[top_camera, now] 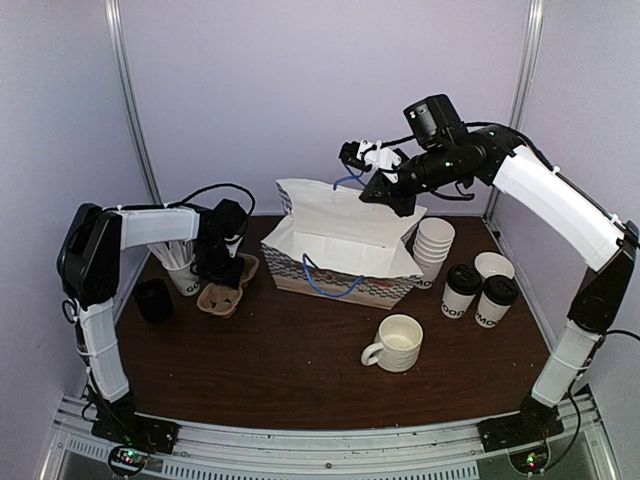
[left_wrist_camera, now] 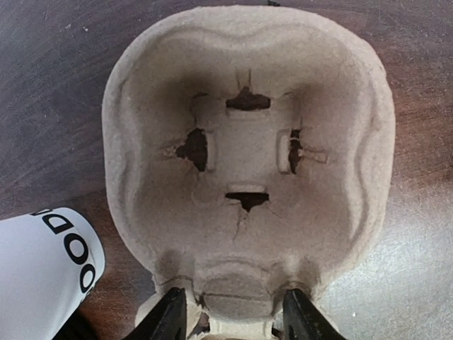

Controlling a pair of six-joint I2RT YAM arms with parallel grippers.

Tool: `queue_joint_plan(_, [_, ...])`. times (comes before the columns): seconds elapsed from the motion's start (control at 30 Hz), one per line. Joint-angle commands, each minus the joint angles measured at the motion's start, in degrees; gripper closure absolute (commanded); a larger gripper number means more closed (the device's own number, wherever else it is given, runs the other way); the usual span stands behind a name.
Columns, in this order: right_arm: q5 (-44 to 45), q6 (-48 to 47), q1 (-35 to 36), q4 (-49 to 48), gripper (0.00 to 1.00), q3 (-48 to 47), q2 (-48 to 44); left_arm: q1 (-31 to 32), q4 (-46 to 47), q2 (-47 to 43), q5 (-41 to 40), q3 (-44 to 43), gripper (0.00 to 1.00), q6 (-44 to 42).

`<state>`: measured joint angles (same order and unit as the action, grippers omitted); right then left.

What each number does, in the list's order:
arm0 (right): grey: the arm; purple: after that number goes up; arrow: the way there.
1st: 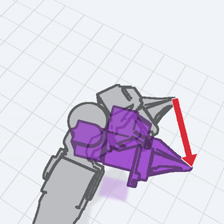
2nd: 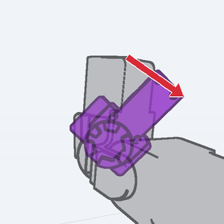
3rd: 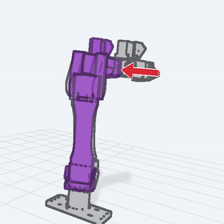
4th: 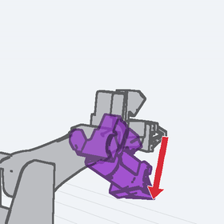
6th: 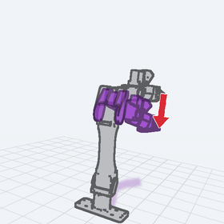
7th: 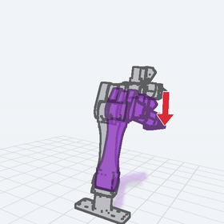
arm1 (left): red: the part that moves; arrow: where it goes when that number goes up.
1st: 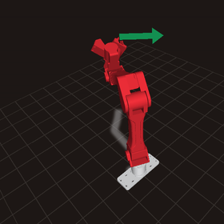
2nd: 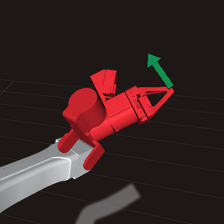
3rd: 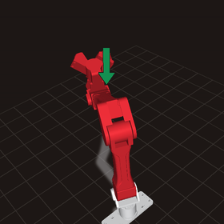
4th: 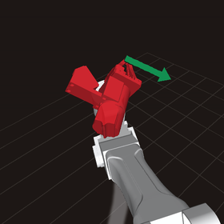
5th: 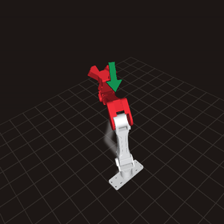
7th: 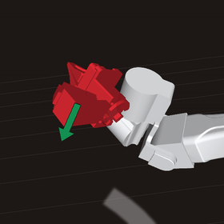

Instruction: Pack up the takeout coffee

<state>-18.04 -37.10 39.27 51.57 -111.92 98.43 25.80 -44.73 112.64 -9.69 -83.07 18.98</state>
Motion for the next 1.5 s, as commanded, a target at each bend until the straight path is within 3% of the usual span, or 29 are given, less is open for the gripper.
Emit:
queue_joint_plan(0.0, [-0.99, 0.89, 0.39, -1.39, 1.0, 0.14, -1.31, -0.65, 1.83, 1.08, 0.5, -0.83, 0.52, -0.68])
queue_joint_plan(0.5, [-1.03, 0.83, 0.81, -1.43, 1.0, 0.34, -1.11, -0.67, 0.61, -0.42, 2.89, -0.9, 0.67, -0.35])
queue_joint_plan(0.67, [-1.17, 0.92, 0.9, -1.5, 1.0, 0.13, -0.84, -0.58, -1.11, -9.55, 4.41, -0.07, 0.69, -1.43])
queue_joint_plan(1.1, [-1.52, 0.89, 1.55, -1.04, 1.0, 0.03, 0.04, -0.05, -4.32, -34.38, 17.33, -0.75, 0.69, -3.64])
queue_joint_plan(1.47, [-3.7, 1.89, 3.53, 0.7, 1.0, -2.75, 2.04, 3.14, 2.03, -46.2, 38.08, -8.55, 0.7, -9.22])
